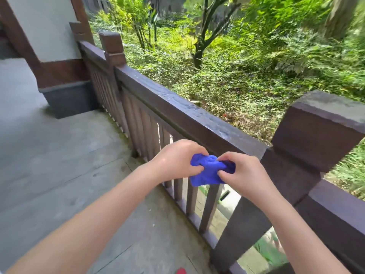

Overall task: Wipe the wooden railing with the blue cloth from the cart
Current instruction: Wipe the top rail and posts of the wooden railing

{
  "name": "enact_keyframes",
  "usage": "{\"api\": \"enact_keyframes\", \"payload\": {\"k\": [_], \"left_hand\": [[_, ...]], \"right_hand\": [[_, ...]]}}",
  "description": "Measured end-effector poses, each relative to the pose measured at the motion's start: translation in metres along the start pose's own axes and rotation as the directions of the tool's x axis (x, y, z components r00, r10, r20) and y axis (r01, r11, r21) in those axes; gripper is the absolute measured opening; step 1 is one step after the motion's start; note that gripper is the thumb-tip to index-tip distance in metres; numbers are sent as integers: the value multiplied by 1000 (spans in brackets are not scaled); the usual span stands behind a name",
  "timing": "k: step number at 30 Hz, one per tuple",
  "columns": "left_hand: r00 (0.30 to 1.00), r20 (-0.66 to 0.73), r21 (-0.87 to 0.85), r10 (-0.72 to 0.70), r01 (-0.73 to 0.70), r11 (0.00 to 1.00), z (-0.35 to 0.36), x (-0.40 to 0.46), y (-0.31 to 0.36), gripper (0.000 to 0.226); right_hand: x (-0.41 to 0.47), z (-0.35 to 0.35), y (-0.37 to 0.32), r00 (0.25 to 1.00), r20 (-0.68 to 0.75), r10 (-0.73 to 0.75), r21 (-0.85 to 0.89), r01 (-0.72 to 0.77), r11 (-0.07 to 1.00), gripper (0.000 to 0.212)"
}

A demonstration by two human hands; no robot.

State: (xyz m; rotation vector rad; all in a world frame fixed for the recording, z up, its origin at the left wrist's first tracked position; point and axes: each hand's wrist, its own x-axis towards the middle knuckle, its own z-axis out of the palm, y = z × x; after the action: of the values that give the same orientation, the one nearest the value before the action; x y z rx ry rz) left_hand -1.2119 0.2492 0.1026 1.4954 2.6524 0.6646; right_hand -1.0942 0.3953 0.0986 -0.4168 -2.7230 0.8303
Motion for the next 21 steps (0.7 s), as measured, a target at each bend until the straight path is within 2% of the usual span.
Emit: {"api": "enact_keyframes", "payload": {"k": [5,9,11,17,21], "left_hand": [[999,44,-30,2,0,1000,-17,45,-41,25],[990,126,-49,69,-63,997,-38,94,-65,23],[986,124,-66,116,-108,992,-46,120,-75,23],[939,145,-150,312,-291,945,-57,200,-82,21],[872,118,-168,475,-454,875,-63,257,-71,23]], "right_hand": [[58,8,-1,998,45,40,2,-40,999,22],[101,-1,-7,998,12,65,13,-65,998,19],[120,-8,-9,997,-19,72,-11,-72,997,16],[165,-33,-11,970,-177,169,-122,-192,974,15],[185,-55,-6,894,-361,265,-153,-337,929,18]]}}
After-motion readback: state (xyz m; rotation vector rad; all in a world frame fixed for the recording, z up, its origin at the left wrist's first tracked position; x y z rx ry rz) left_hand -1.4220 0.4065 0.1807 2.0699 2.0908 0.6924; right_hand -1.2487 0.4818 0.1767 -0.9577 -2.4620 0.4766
